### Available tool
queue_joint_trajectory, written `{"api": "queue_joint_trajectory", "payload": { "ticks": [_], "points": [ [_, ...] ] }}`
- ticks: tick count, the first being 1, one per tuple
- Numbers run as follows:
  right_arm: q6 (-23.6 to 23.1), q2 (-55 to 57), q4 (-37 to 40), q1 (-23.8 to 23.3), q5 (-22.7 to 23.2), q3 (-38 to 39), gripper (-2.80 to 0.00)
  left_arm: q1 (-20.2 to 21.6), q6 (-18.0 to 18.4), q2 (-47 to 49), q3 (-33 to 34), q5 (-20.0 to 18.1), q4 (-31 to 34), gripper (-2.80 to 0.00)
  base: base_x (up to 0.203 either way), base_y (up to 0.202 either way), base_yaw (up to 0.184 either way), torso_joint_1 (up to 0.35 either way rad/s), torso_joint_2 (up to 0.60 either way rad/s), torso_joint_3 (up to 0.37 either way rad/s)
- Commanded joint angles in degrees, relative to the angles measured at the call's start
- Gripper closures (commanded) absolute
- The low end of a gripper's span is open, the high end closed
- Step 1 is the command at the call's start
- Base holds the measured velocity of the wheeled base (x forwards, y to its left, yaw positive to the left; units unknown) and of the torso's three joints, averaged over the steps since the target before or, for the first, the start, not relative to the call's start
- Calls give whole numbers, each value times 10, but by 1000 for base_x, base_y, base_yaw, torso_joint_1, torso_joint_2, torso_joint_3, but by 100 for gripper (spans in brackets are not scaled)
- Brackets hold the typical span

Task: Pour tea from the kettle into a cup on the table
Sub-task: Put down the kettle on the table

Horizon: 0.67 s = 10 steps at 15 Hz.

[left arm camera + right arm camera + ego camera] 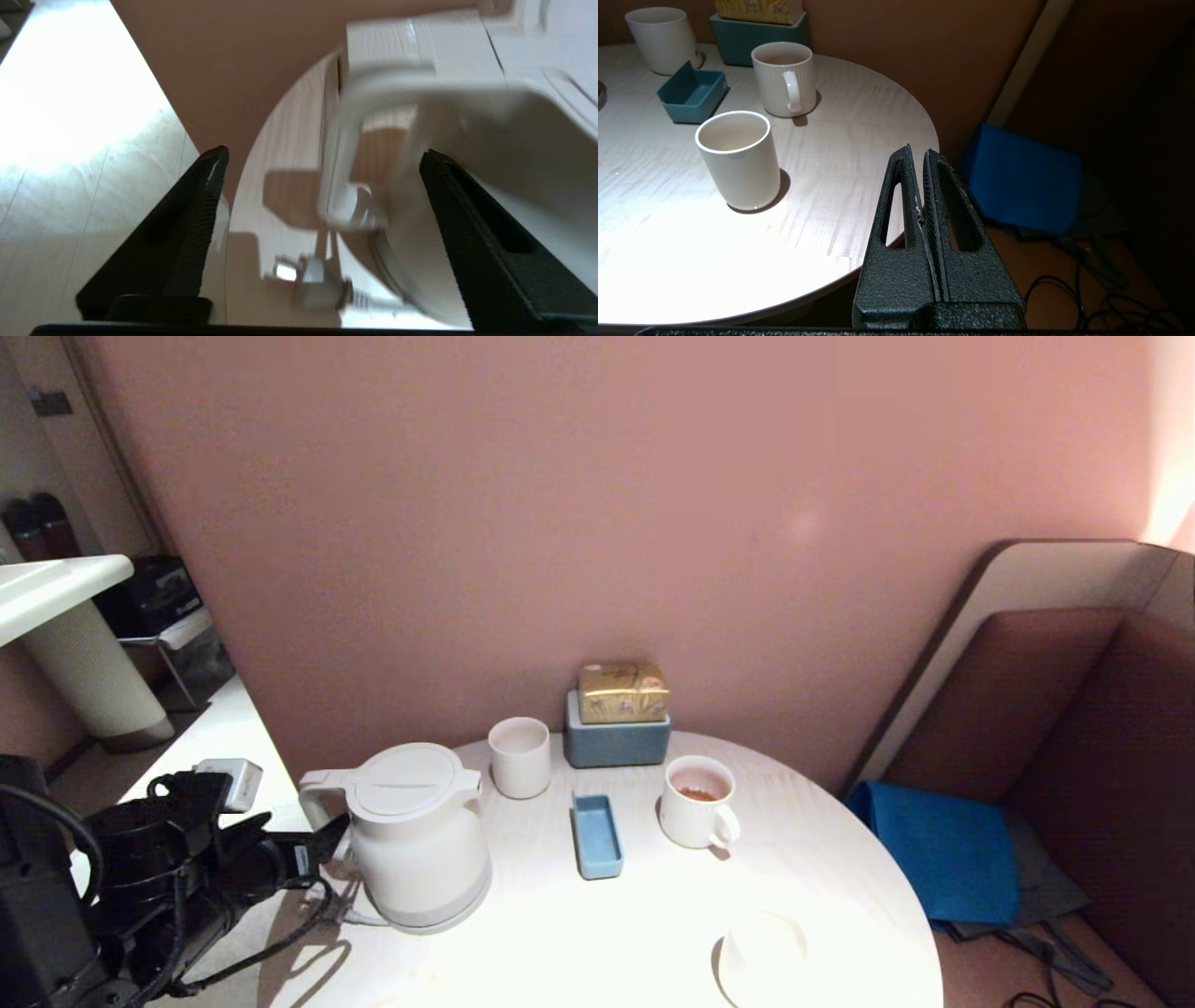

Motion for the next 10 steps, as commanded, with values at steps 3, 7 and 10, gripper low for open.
{"api": "queue_joint_trajectory", "payload": {
  "ticks": [3,7,10],
  "points": [
    [0,1,0,0,0,0,0,0,-2,-40,34,-1,-27,-280,0,0,0,0,0,0],
    [0,1,0,0,0,0,0,0,-25,-86,83,-1,-27,-280,0,0,0,0,0,0],
    [0,1,0,0,0,0,0,0,-29,-115,86,0,-27,-280,0,0,0,0,0,0]
  ]
}}
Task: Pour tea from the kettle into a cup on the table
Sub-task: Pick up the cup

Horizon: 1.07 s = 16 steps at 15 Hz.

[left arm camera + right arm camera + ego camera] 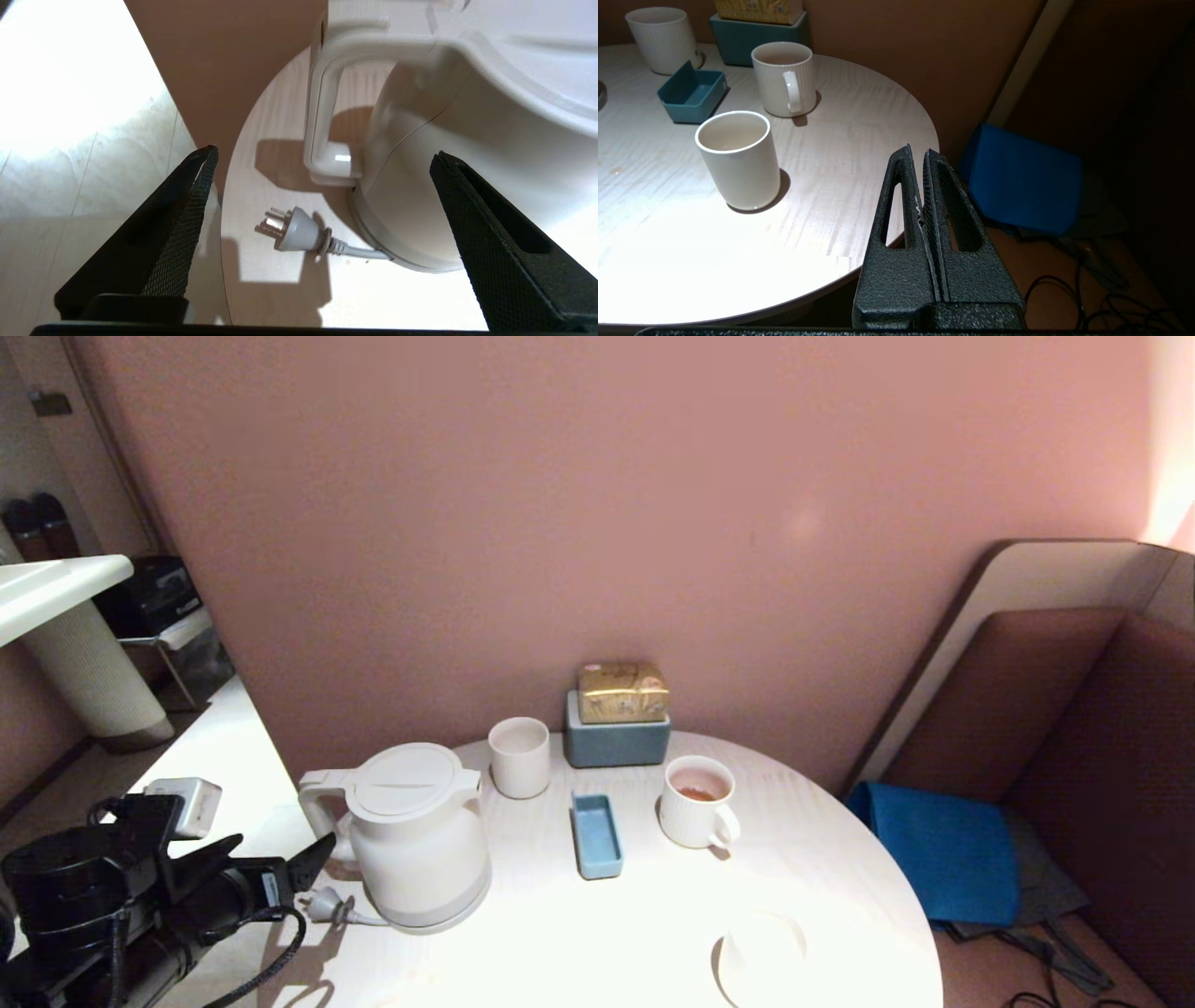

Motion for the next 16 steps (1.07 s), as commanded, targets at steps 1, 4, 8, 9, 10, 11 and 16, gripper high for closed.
{"api": "queue_joint_trajectory", "payload": {
  "ticks": [1,4,8,9,10,11,16],
  "points": [
    [0,1,0,0,0,0,0,0,0,-40,2,0,-27,-280,0,0,0,0,0,0],
    [0,1,0,0,0,0,0,0,1,-46,6,0,-27,0,0,0,0,0,0,0],
    [0,1,0,0,0,0,0,0,2,-64,9,1,-27,0,0,0,0,0,0,0],
    [0,1,0,0,0,0,0,0,2,-76,10,1,-27,0,0,0,0,0,0,0],
    [0,1,0,0,0,0,0,0,3,-93,12,1,-18,0,0,0,0,0,0,0],
    [0,1,0,0,0,0,0,0,5,-117,10,1,4,0,0,0,0,0,0,0],
    [0,1,0,0,0,0,0,0,38,-306,-61,2,299,0,0,0,0,0,0,0]
  ]
}}
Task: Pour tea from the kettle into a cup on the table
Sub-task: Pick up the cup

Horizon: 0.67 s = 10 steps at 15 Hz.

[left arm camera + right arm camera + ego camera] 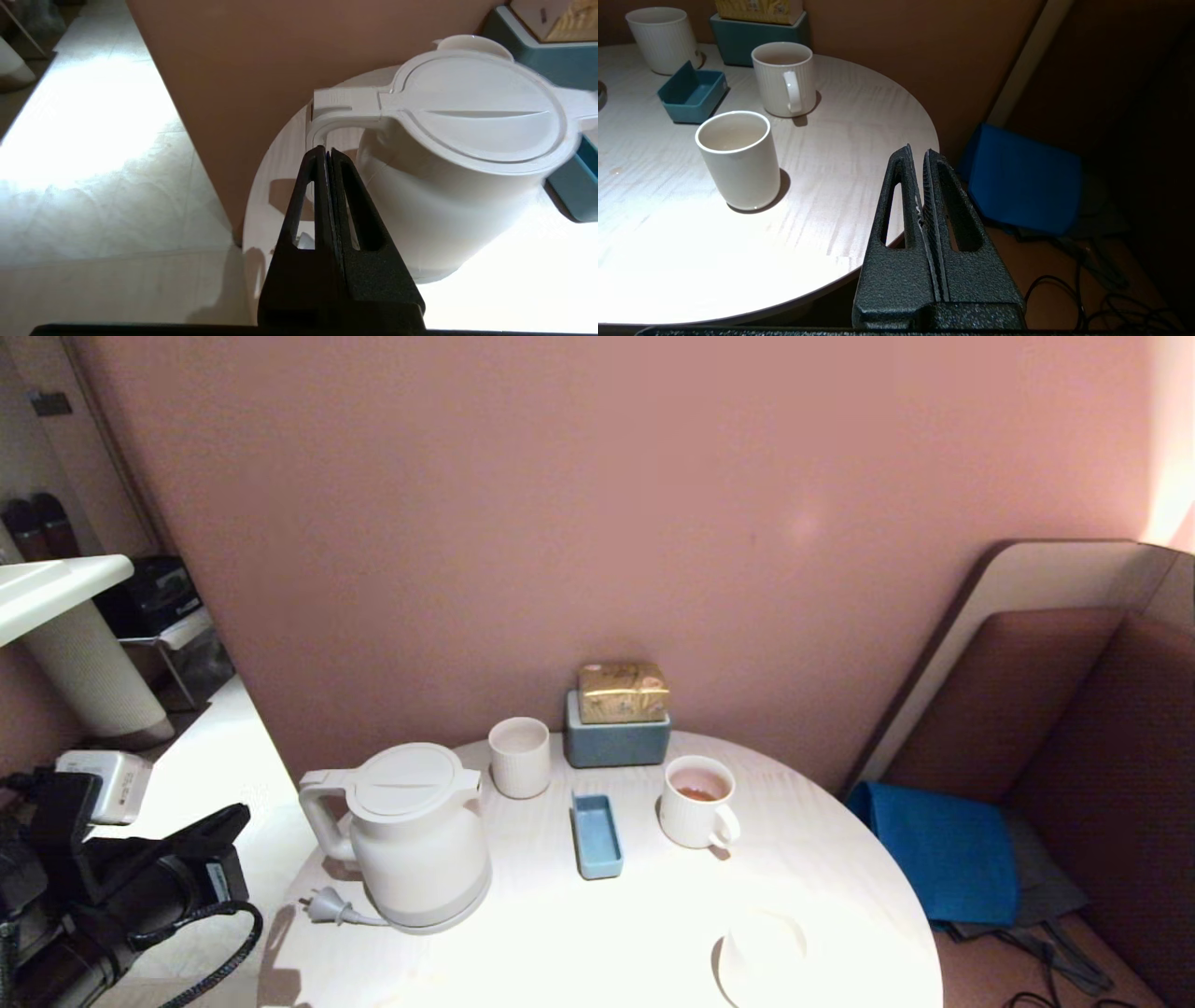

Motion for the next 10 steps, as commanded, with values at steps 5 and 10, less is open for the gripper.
{"api": "queue_joint_trajectory", "payload": {
  "ticks": [5,10],
  "points": [
    [0,1,0,0,0,0,0,1,13,-295,-124,11,433,0,0,0,0,0,0,0],
    [0,1,0,0,0,0,0,0,26,-445,-112,95,465,0,0,0,0,0,0,0]
  ]
}}
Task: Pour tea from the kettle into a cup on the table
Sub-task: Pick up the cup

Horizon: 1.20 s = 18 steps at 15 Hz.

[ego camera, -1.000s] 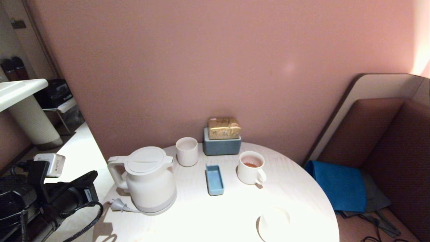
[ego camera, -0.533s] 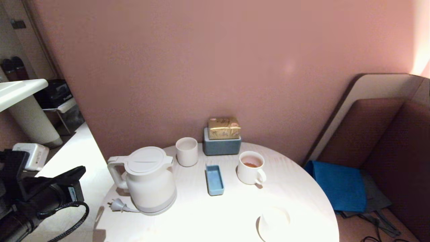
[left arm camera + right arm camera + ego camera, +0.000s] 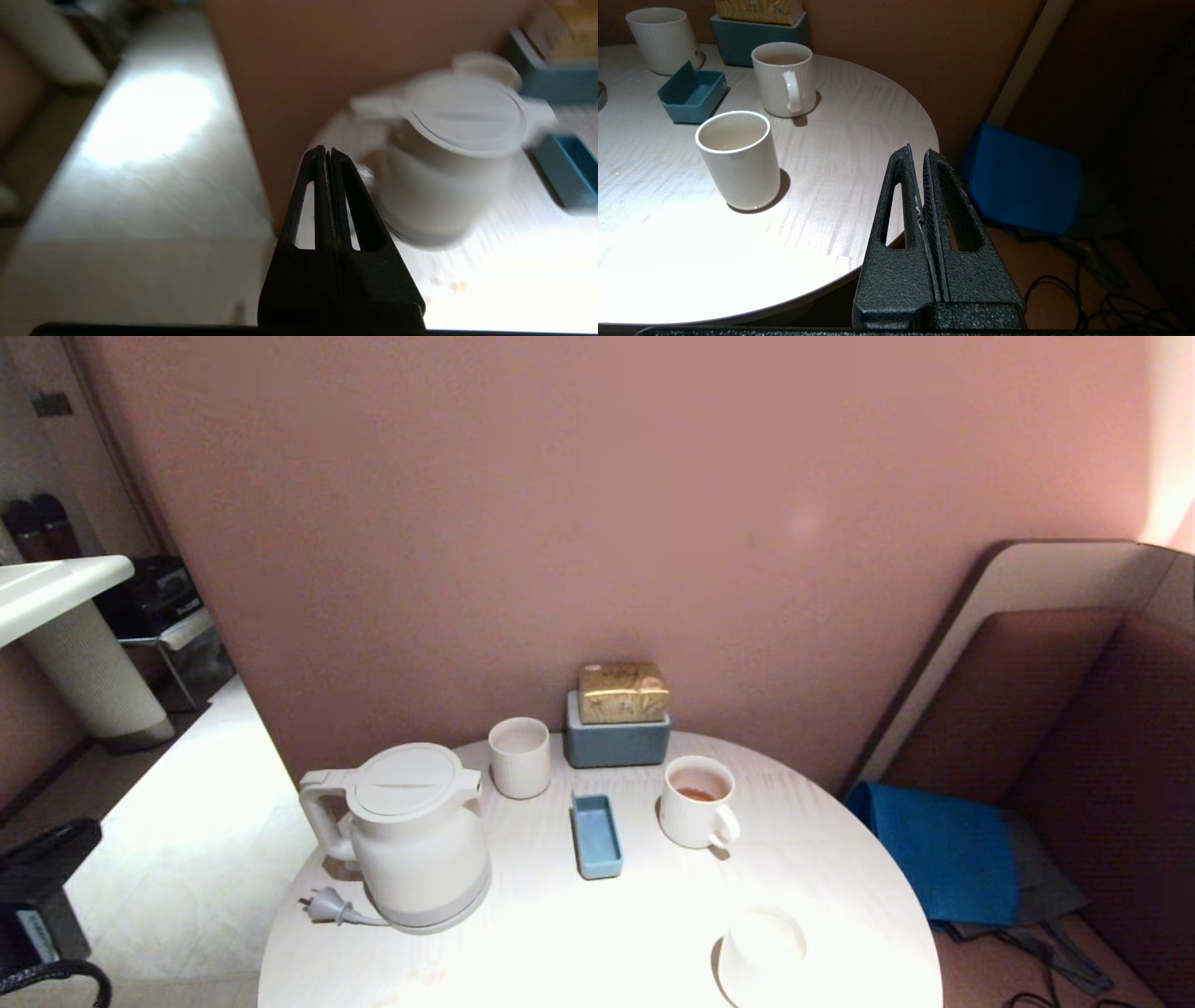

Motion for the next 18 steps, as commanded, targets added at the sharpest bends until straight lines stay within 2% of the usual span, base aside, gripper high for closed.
{"api": "queue_joint_trajectory", "payload": {
  "ticks": [1,5,9,12,14,18],
  "points": [
    [-1,1,0,-1,1,0,0,0,15,-110,21,24,7,0,0,0,0,0,0,0],
    [-1,1,0,0,1,0,0,0,34,-197,23,32,100,0,0,0,0,0,0,0],
    [-1,1,0,0,1,0,0,0,43,-247,26,34,114,0,0,0,0,0,0,0],
    [-1,1,0,0,1,0,0,0,51,-298,28,32,180,0,0,0,0,0,0,0],
    [-1,1,0,0,1,0,0,0,51,-328,39,31,192,0,0,0,0,0,0,0],
    [-1,1,0,0,1,0,0,0,51,-387,70,-18,196,0,0,0,0,0,0,0]
  ]
}}
